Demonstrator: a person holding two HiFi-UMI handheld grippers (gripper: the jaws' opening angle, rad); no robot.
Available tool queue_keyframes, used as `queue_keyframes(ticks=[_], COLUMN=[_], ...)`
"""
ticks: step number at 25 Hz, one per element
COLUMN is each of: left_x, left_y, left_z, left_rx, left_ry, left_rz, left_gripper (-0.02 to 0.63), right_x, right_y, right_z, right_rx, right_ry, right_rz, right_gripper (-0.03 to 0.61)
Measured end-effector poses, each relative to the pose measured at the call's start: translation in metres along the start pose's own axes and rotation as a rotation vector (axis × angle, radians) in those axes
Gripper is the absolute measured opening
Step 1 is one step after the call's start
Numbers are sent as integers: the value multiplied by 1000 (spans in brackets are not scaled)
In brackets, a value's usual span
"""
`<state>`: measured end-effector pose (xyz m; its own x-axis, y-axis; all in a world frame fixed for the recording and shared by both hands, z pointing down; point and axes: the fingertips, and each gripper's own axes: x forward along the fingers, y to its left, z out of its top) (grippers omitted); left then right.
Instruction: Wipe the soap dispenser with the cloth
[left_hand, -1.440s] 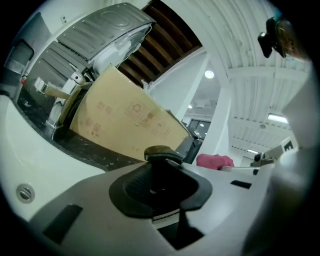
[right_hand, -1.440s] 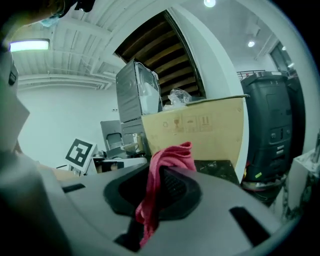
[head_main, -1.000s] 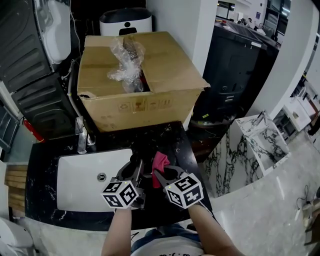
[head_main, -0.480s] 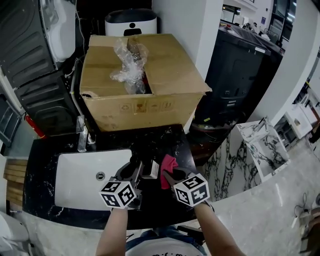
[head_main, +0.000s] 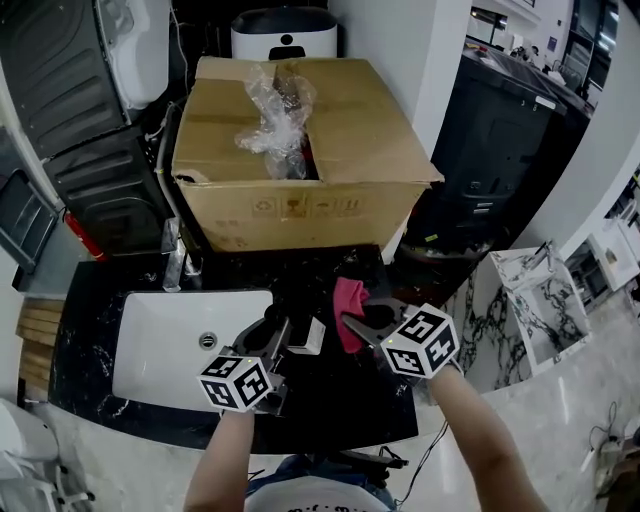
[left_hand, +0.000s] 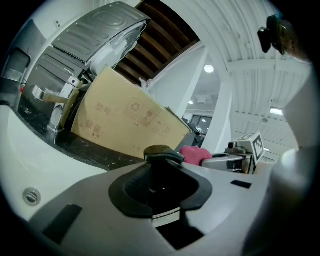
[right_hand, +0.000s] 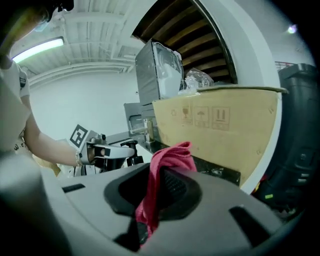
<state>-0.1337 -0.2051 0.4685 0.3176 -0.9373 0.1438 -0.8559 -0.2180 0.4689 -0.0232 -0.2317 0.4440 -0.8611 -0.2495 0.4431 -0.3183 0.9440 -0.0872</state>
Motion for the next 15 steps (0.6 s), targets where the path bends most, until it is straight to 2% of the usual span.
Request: queue_keyframes(ticks=[3, 6, 9, 12, 15], left_x=[-1, -1, -4, -6, -5], left_y=[1, 3, 9, 12, 11], left_z=[0, 0, 1, 2, 2], left_rx=[-2, -10, -44, -57, -54], left_ry=[-3, -4, -16, -25, -25], left_rz=[9, 19, 31, 37, 26], left_gripper=[97, 97, 98, 100, 100], right_x=[27, 49, 55, 58, 57], right_y=[20, 32, 21, 3, -1], right_z=[2, -4, -17, -48, -70], right_rx=[27, 63, 92, 87, 126], right_ry=[-13, -20, 10, 121, 181], right_rz=[53, 58, -14, -105, -124], right_gripper=[52, 52, 52, 52, 52])
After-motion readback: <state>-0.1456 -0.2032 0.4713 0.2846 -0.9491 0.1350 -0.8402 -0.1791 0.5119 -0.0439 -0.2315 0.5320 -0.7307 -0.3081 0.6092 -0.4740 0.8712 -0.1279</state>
